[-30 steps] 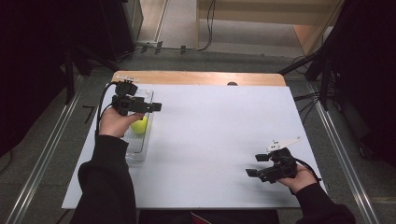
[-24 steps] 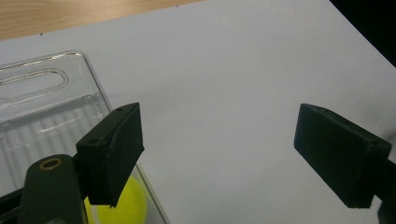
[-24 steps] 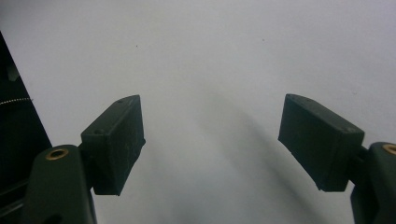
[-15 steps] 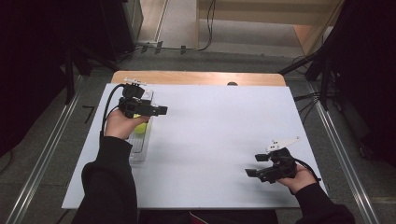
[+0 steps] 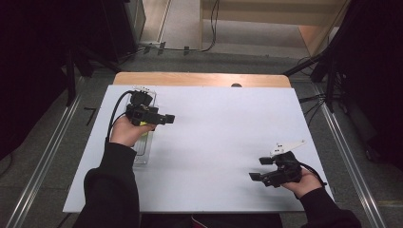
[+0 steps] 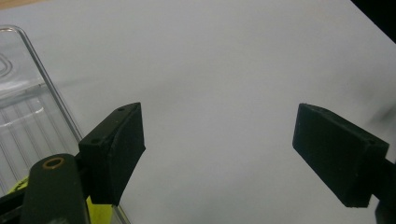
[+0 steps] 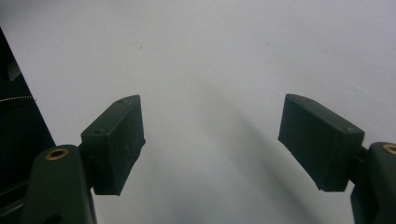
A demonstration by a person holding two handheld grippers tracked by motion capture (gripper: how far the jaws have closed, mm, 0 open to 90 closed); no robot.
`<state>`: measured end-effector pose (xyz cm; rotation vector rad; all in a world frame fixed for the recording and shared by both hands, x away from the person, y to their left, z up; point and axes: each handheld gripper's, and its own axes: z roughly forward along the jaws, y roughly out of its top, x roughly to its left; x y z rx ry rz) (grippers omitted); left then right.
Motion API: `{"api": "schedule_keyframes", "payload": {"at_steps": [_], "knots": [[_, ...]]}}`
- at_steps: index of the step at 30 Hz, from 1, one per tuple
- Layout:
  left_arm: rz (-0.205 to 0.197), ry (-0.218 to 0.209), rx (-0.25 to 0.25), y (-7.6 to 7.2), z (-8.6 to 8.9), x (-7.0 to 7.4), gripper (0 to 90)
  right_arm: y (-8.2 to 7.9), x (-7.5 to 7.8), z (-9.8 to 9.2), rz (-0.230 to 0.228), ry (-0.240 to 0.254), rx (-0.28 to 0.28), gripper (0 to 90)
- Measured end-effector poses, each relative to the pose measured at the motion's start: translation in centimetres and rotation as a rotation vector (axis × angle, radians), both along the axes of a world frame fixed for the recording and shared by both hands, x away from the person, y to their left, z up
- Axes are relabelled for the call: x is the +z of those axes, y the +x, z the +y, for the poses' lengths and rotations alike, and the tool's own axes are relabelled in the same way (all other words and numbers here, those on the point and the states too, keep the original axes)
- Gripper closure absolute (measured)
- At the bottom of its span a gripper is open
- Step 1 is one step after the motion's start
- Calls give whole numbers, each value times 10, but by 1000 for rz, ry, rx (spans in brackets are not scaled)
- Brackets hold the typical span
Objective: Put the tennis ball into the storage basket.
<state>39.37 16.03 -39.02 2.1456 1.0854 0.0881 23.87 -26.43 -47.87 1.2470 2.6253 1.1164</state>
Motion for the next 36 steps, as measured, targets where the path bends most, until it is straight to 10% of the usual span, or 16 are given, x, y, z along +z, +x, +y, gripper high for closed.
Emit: {"api": "schedule_keyframes", "payload": {"at_steps": [36], "knots": [[-10,-30,-102,-33,-6,-18,174,1,0,0,0,-6,4,204]]}}
